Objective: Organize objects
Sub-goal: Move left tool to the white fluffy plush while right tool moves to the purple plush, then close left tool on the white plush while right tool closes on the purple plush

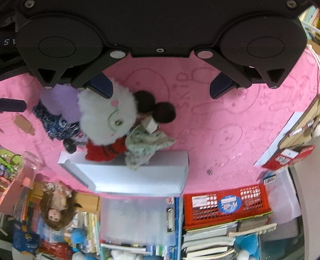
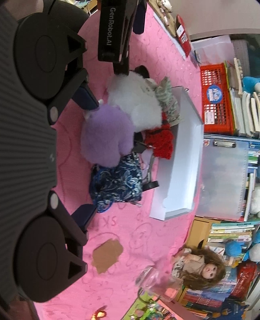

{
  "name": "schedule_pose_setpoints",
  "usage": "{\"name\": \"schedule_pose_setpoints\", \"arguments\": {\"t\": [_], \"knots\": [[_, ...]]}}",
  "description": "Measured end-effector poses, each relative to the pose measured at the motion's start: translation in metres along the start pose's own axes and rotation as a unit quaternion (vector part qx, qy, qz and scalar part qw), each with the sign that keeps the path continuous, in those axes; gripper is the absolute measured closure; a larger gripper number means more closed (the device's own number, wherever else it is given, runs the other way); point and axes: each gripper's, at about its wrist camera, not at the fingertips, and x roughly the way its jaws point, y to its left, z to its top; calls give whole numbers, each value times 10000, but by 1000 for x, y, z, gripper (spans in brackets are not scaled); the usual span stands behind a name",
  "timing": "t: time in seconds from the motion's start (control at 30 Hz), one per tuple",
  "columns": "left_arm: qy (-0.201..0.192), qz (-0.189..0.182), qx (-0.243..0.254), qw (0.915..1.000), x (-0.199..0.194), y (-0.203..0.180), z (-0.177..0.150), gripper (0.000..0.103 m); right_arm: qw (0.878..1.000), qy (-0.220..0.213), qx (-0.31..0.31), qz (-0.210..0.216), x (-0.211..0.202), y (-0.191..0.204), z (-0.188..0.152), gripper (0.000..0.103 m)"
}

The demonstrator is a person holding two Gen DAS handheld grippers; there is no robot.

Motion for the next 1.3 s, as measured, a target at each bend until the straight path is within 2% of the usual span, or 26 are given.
{"name": "schedule_pose_setpoints", "arguments": {"t": [0.1,0.23,0.43,0.7,0.93,0.97,1.0,1.07,1.3], "knots": [[-115,-147,40,9998,-6,-2,5,1,9998,-118,-122,43,-2,1,4,0],[-160,-410,77,9990,-9,-2,10,14,9990,-277,-277,230,-7,6,7,0],[-40,-704,118,9974,-6,-4,14,27,9974,-317,-456,451,-6,17,6,8],[-52,-939,180,9954,1,-9,19,29,9980,-225,-345,479,5,16,5,22],[-7,-1021,228,9945,10,-13,21,30,9982,-239,-294,467,17,14,3,23],[-13,-1031,238,9944,10,-15,20,31,9982,-247,-312,458,18,15,3,25],[-11,-1046,244,9942,11,-15,20,32,9981,-248,-330,460,18,15,2,31],[-3,-1084,244,9938,13,-15,21,33,9981,-265,-300,470,16,14,1,33],[-10,-1155,148,9932,16,-13,23,34,9985,-296,-155,434,0,5,2,35]]}}
